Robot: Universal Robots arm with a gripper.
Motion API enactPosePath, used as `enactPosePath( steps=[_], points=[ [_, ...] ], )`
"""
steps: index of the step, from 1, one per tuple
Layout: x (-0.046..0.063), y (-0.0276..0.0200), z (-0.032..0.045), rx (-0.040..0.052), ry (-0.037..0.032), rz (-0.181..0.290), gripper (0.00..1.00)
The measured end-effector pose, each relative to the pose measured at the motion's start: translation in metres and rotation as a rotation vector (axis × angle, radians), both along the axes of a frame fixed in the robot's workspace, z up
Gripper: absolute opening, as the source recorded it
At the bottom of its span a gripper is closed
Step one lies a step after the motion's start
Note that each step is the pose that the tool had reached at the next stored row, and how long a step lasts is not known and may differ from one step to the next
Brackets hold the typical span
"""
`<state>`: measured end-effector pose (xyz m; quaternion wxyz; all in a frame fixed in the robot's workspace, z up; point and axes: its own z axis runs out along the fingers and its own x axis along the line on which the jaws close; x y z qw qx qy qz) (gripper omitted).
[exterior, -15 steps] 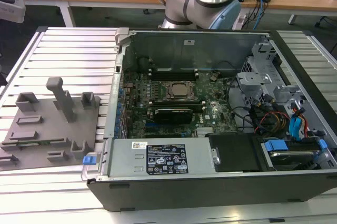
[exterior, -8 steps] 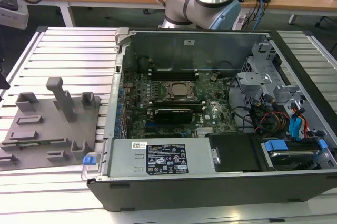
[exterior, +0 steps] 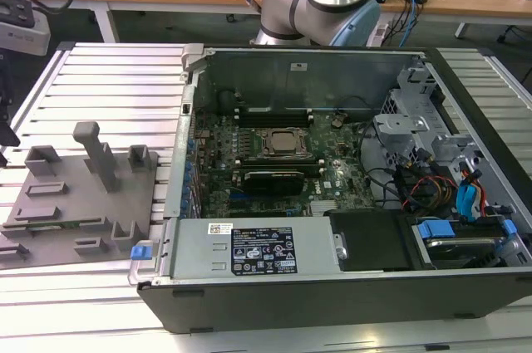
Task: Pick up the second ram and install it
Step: 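Pick up the second ram and move it above second insertion slot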
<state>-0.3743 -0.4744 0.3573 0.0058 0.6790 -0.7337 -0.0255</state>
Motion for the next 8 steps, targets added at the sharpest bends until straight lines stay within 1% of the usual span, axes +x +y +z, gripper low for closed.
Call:
enactPosePath(
  steps=[3, 8],
  points=[
    [0.0, -0.0001, -0.0037, -0.0001, 0.0, 0.0, 0.36],
    [0.0, -0.0001, -0.0067, 0.0001, 0.0, 0.0, 0.36]
  ],
)
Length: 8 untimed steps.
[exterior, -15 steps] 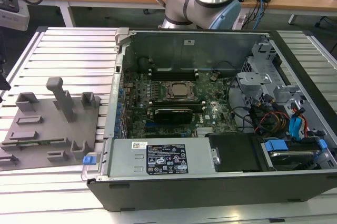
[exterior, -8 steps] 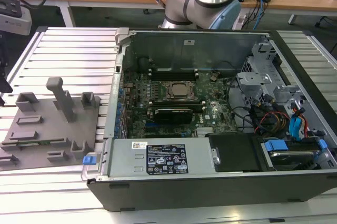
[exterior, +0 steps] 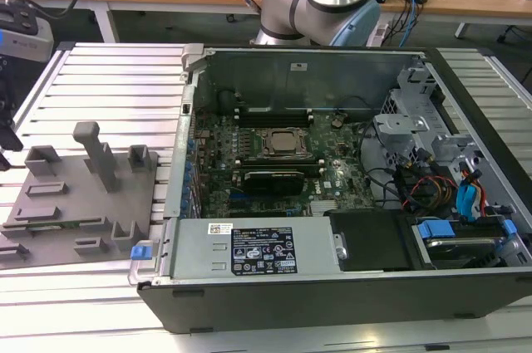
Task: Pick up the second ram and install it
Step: 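Pick up the second ram and move it above second insertion slot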
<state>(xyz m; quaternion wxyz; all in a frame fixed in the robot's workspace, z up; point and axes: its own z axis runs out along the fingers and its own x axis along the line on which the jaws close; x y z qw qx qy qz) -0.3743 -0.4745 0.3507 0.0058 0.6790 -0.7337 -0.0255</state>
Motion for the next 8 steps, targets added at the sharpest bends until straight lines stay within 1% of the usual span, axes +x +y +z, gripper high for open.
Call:
enactPosePath(
  steps=[8],
  points=[
    [0.0, -0.0002, -0.0067, 0.0005, 0.0, 0.0, 0.36]
  ],
)
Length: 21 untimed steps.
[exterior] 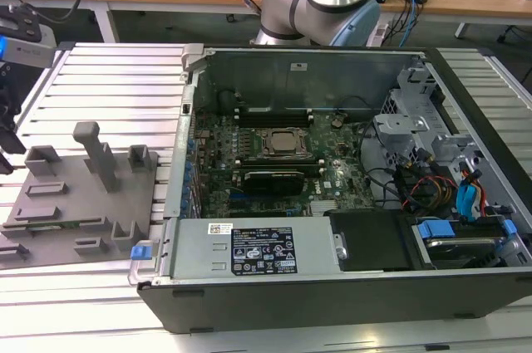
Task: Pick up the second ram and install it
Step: 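Pick up the second ram and move it above second insertion slot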
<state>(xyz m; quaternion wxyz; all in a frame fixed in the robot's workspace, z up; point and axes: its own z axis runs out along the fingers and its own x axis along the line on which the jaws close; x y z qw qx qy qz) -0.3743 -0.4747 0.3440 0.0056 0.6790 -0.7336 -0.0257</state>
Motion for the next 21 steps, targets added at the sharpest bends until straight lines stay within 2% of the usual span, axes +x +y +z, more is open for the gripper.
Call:
enactPosePath(
  steps=[21],
  points=[
    [0.0, -0.0003, -0.0178, 0.0001, -0.0001, 0.0, 0.36]
  ],
)
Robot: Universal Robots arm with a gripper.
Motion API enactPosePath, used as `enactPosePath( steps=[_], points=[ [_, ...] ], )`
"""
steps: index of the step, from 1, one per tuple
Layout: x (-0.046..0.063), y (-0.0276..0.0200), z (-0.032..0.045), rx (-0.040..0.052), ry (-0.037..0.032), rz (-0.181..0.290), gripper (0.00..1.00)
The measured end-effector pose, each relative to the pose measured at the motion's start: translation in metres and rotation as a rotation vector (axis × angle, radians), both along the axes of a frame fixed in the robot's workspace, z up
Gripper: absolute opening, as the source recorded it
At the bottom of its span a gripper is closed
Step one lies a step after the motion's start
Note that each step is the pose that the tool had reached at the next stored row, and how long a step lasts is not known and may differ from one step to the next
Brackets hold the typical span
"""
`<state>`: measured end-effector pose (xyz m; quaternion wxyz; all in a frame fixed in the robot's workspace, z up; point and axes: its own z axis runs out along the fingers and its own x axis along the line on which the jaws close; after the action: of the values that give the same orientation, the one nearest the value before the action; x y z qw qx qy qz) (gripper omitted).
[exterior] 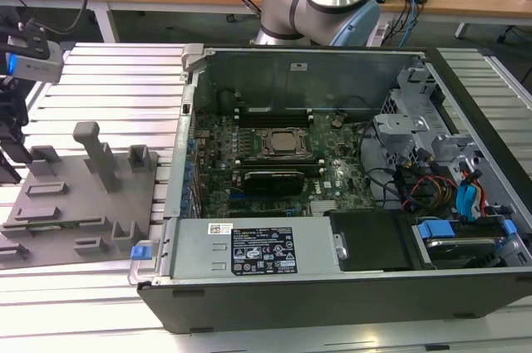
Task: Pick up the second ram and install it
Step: 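Pick up the second ram and move it above second insertion slot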
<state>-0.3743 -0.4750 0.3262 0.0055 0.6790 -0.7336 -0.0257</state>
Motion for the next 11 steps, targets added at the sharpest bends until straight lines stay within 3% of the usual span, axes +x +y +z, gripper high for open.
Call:
enactPosePath(
  steps=[2, 4, 5, 11],
  points=[
    [0.0, 0.0, -0.0012, -0.0001, 0.0, 0.0, 0.36],
    [0.0, -0.001, -0.0139, 0.0, 0.0, 0.0, 0.36],
    [0.0, -0.0011, -0.0157, 0.0, 0.0001, 0.0, 0.36],
    [0.0, -0.0012, -0.02, 0.0, 0.0, 0.0, 0.36]
  ],
)
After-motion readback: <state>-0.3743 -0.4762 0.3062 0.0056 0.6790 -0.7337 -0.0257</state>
